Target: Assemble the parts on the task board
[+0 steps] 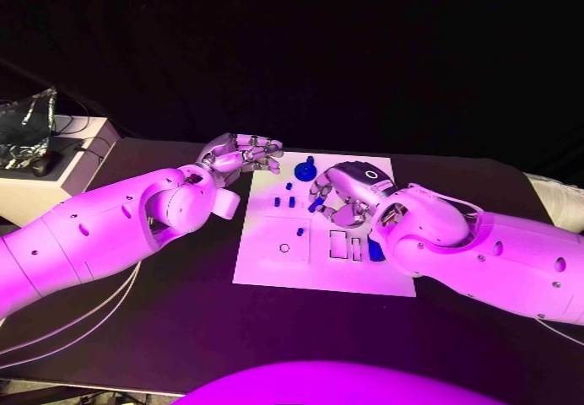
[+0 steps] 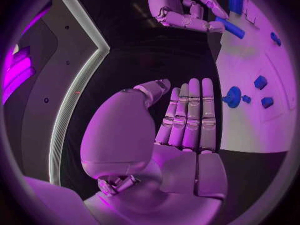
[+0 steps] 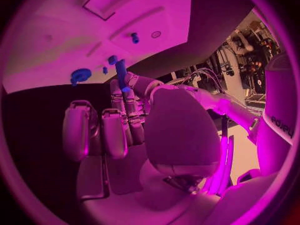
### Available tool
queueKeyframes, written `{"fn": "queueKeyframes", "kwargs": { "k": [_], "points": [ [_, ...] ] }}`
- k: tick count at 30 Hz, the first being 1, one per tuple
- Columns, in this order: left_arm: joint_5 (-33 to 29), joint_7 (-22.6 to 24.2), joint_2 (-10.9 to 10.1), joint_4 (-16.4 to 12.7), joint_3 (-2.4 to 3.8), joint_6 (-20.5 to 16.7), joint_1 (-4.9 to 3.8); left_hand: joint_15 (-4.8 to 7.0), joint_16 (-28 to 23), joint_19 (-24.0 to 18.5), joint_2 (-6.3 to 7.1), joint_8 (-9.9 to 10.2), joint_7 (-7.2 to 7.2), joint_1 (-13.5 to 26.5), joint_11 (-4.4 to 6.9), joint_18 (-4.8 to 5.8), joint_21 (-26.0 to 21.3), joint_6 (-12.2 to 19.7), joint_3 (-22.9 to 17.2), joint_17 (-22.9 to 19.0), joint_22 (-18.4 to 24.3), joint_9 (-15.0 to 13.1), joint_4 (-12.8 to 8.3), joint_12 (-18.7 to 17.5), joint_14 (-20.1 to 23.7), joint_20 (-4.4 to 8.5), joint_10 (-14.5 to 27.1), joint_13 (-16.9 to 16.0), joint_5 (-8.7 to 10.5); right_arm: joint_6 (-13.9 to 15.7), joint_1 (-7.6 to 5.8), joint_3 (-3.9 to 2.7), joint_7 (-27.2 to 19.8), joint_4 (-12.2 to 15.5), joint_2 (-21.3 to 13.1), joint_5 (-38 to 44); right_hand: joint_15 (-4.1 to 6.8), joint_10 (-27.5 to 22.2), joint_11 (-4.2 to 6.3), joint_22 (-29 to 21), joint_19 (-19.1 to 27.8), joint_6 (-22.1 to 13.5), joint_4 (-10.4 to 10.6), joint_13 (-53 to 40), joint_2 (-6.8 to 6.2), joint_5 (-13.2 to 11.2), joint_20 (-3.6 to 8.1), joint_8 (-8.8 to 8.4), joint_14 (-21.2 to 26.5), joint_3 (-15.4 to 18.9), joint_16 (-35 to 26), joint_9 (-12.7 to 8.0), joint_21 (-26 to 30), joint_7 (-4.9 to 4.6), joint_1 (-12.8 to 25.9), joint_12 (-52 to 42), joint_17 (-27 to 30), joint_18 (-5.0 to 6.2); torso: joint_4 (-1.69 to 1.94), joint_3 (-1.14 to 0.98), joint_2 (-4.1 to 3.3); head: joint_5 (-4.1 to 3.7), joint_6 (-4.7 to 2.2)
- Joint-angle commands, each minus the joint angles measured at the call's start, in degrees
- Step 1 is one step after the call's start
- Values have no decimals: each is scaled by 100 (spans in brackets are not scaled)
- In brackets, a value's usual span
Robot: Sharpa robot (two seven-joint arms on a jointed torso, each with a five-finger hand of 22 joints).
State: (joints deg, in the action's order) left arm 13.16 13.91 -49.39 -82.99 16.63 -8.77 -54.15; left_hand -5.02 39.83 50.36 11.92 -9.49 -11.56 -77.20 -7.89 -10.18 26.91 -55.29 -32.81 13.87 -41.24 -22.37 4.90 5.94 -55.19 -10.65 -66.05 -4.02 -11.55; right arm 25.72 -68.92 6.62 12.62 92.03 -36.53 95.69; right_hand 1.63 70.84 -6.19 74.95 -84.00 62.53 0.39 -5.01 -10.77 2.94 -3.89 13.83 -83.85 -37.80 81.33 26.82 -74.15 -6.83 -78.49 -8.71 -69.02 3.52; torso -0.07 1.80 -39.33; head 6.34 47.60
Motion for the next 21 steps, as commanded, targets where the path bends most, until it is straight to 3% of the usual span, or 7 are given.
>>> {"fn": "queueKeyframes", "kwargs": {
  "k": [1,8,21],
  "points": [
    [-30,74,29,-10,5,84,-1,5,-34,38,-32,32,-32,20,-27,-16,-35,16,4,5,4,5,20,-25,-24,-5,4,-6,1,-125,104,15,-140,13,145,36,37,392,367,707,-245,23,-2,-138,187,23,30,22,-228,-44,18,4,18,-3,-171,-35,8,-45,12,2,5,24,-5],
    [-31,67,68,8,5,86,-1,11,-54,60,-34,28,-26,-31,-21,-20,-58,13,5,33,23,11,0,-25,-30,-1,1,-9,-2,-229,308,57,-226,-108,460,77,37,390,367,696,-239,19,-4,-140,188,28,30,21,-224,-54,10,7,42,-4,-169,-29,27,-41,18,7,3,68,10],
    [-30,62,86,15,5,94,-1,11,-58,64,-34,27,-27,-38,-21,-20,-60,12,7,38,25,12,-3,-25,-30,0,1,-9,-1,-346,515,104,-302,-350,733,132,36,389,365,688,-235,15,-6,-141,187,33,29,20,-220,-63,3,11,60,-5,-166,-22,46,-37,11,4,-13,158,50]
  ]
}}
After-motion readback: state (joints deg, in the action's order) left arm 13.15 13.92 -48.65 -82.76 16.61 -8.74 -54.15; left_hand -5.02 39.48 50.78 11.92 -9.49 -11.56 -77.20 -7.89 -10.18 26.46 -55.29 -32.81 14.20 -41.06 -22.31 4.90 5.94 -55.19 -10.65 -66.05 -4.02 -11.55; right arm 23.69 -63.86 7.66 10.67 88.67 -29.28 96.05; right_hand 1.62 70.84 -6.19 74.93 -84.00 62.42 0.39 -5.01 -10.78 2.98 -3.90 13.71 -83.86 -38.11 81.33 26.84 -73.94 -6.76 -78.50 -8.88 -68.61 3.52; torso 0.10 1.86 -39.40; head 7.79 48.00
